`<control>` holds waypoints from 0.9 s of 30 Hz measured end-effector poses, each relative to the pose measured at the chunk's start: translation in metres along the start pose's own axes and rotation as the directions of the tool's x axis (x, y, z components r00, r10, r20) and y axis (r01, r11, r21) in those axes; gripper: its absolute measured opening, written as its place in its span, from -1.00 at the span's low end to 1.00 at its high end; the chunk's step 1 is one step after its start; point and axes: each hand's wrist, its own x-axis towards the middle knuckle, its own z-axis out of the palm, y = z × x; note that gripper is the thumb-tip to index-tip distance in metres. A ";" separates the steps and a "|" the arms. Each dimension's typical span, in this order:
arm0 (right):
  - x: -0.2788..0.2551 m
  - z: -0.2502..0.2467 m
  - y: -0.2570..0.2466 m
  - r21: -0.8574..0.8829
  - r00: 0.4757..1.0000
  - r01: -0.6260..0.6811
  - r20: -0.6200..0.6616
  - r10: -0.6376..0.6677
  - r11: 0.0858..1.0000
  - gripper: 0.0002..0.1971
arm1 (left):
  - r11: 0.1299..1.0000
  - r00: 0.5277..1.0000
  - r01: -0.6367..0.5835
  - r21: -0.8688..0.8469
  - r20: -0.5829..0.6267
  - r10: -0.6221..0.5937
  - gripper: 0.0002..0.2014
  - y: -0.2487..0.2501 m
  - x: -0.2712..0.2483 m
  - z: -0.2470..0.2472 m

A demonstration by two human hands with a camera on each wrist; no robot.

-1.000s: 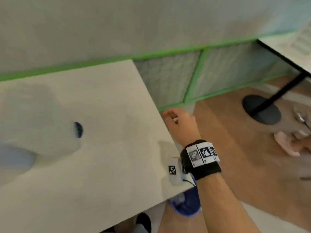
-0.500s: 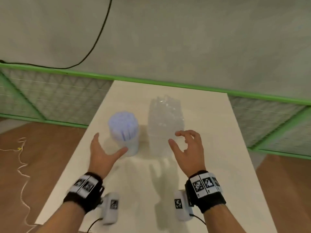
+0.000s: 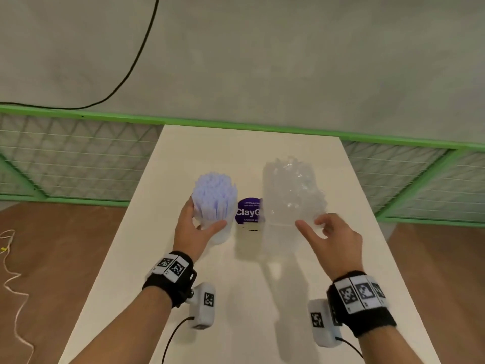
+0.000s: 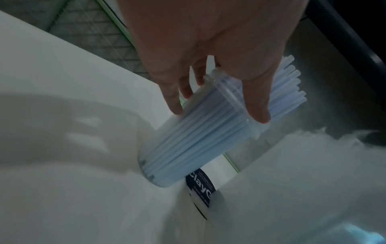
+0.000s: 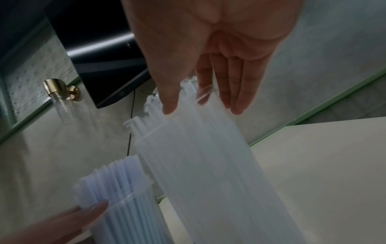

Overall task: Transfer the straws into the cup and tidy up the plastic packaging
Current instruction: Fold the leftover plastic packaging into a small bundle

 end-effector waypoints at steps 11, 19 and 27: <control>0.014 0.010 0.015 0.302 0.998 -0.045 0.059 0.029 0.952 -0.09 | 0.999 0.999 0.036 -0.023 -0.009 -0.036 -0.11 0.013 0.008 0.045; 0.108 0.021 0.004 0.277 0.997 -0.048 0.069 0.030 0.960 -0.06 | 0.996 0.994 0.093 -0.010 -0.061 -0.094 -0.09 0.019 0.091 0.058; 0.251 0.067 -0.028 0.192 0.997 -0.038 0.072 0.025 0.981 -0.06 | 0.997 0.996 0.076 -0.023 -0.045 -0.077 -0.18 0.029 0.239 0.089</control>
